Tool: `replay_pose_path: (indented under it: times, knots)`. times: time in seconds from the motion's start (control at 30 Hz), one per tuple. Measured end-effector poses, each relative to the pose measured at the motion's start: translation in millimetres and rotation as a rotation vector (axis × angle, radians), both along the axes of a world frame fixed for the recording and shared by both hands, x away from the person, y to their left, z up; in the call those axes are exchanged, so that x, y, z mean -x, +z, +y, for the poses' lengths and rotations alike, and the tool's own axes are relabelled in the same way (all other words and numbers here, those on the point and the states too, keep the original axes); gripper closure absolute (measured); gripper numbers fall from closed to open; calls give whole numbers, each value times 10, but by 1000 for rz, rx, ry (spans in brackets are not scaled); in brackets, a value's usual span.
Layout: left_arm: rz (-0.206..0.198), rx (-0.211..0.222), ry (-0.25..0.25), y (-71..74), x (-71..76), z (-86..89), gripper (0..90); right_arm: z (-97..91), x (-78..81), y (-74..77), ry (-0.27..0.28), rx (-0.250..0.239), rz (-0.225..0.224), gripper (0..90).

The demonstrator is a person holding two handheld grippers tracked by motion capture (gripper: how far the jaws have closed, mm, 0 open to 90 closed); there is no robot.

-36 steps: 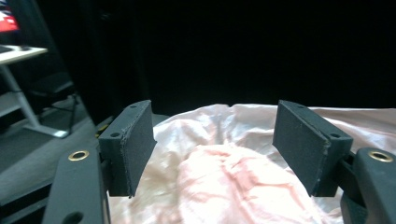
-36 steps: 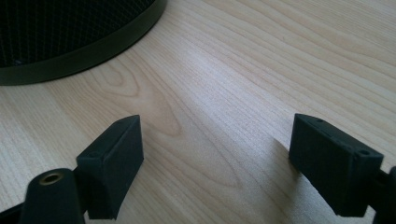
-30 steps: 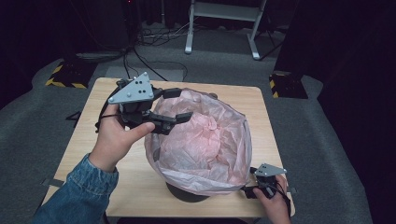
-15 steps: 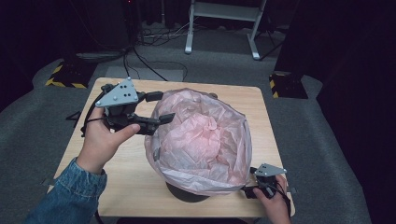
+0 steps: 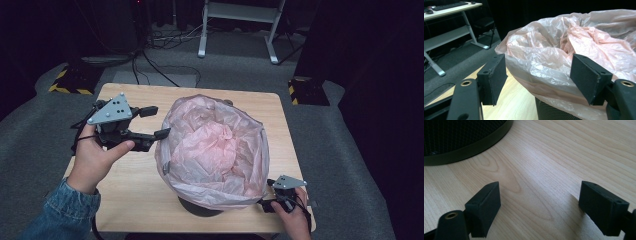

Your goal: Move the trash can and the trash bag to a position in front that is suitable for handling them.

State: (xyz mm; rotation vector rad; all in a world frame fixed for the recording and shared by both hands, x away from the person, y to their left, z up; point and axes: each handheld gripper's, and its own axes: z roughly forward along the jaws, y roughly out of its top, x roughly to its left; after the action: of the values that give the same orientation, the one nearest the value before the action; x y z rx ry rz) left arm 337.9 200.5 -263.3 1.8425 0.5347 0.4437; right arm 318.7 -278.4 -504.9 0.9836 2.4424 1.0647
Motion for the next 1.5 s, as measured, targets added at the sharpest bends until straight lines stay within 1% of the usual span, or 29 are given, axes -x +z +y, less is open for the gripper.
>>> replay_pose_path:
  times: [0.07, 0.17, 0.23, 0.37, 0.47, 0.53, 0.63, 0.67, 0.7, 0.73, 0.8, 0.83, 0.87, 0.9, 0.97, 1.03, 1.17, 1.3, 1.43, 1.5]
  knots:
    - [2, 14, -11, 40, 22, -7, 292, 0, 0, 0, 1, -1, 0, 176]
    - [-5, 0, -24, 83, 70, -53, 283, 0, 0, 0, 0, 0, 0, 175]
    - [-6, -3, -37, 79, 100, -89, 280, 0, 0, 0, 0, 0, 0, 176]
    - [11, -5, -45, 13, 119, -120, 266, 0, 0, 0, 0, 0, -1, 176]
    - [37, 2, -40, -53, 102, -95, 259, 0, 0, 0, 1, 0, -1, 175]
    - [52, 4, -41, -90, 96, -69, 271, 0, 0, 0, 1, 0, 0, 176]
    - [88, 16, -60, -146, 106, -51, 352, 0, 0, 0, 1, 0, 0, 176]
    - [102, 9, -64, -160, 113, -44, 391, 0, 0, 0, 1, 0, 0, 176]
    - [108, 19, -74, -175, 120, -37, 472, 0, 0, 0, 1, 0, 0, 176]
    - [116, 34, -85, -185, 129, -30, 527, 0, 0, 0, 1, 0, 0, 175]
    - [101, 40, -80, -182, 150, -2, 608, 0, 0, 0, 1, 0, -1, 176]
    - [93, 41, -81, -174, 159, 18, 665, 0, 0, 0, 1, 1, -1, 176]
    - [93, 48, -86, -170, 168, 36, 729, 0, 1, 0, 1, 1, -1, 175]
    - [87, 49, -84, -167, 172, 49, 766, 0, 0, 0, 1, 0, -1, 175]
    - [81, 50, -73, -171, 180, 63, 805, -1, 0, 0, 2, 1, -1, 175]
    - [65, 26, -53, -177, 187, 71, 845, 0, 0, 0, 1, 0, 0, 175]
    - [46, 29, -41, -205, 204, 81, 876, 0, 0, 0, 1, 0, 0, 175]
    - [18, 42, -42, -221, 234, 101, 886, -1, -1, 0, 2, -1, 0, 175]
    - [10, 49, -59, -271, 253, 114, 887, -7, -1, 2, 4, -2, 4, 181]
    - [13, 49, -64, -300, 248, 121, 886, -16, 4, 4, -1, -6, 6, 183]
